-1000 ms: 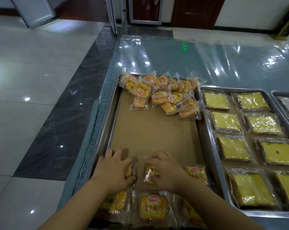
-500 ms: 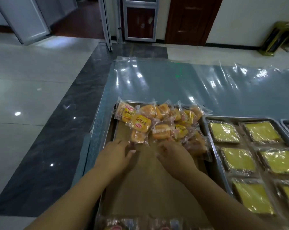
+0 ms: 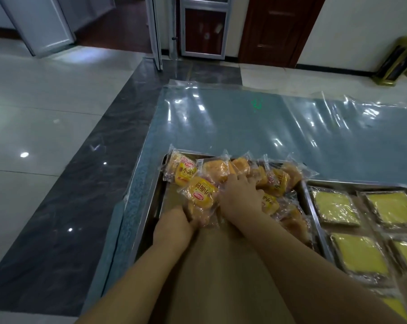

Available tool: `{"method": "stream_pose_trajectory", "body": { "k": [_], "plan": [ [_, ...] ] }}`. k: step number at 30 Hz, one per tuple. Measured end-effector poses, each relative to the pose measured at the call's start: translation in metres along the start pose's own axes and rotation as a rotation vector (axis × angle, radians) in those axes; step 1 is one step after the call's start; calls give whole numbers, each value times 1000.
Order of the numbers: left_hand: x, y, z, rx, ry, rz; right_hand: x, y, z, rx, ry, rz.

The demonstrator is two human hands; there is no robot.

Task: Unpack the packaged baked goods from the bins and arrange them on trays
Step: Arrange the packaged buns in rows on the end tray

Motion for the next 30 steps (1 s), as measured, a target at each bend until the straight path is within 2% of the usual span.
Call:
{"method": "stream_pose_trajectory", "body": {
  "k": [5, 10, 13, 15, 18, 20, 23, 25, 27, 30],
  "plan": [
    [-10, 11, -20, -4, -34, -143, -5, -7, -18, -21, -42, 217],
    [-28, 24, -49, 54, -96, -233, -14, -27, -60, 7, -81, 556],
    [-41, 29, -68, 161, -152, -212, -17, -47, -93, 94, -75, 659],
    [-49, 29, -81, 301, -199, -161, -16, -62, -113, 150, -61, 679],
    [-53, 26, -102, 559, -188, -11, -14, -82, -136, 225, -44, 681],
    [-47, 28, -114, 655, -65, 42, -14, -94, -149, 256, -50, 661],
    [-41, 35, -125, 622, 155, 11, -14, -109, -165, 272, -46, 614],
    [-41, 37, -132, 604, 212, 21, -14, -119, -176, 228, -29, 483],
    [-42, 37, -137, 601, 173, 13, -13, -126, -184, 188, 28, 344],
    [-44, 34, -139, 586, 11, 20, -14, -133, -188, 150, 69, 188]
  ]
}}
Point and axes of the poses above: each hand's wrist, its own z-axis towards the middle knuckle, its own x-axis out of the palm, y = z × x, the point moved 3 cm from there along z, towards the middle knuckle, and after that the axes turned 12 degrees about -y, right-handed, at the moved point
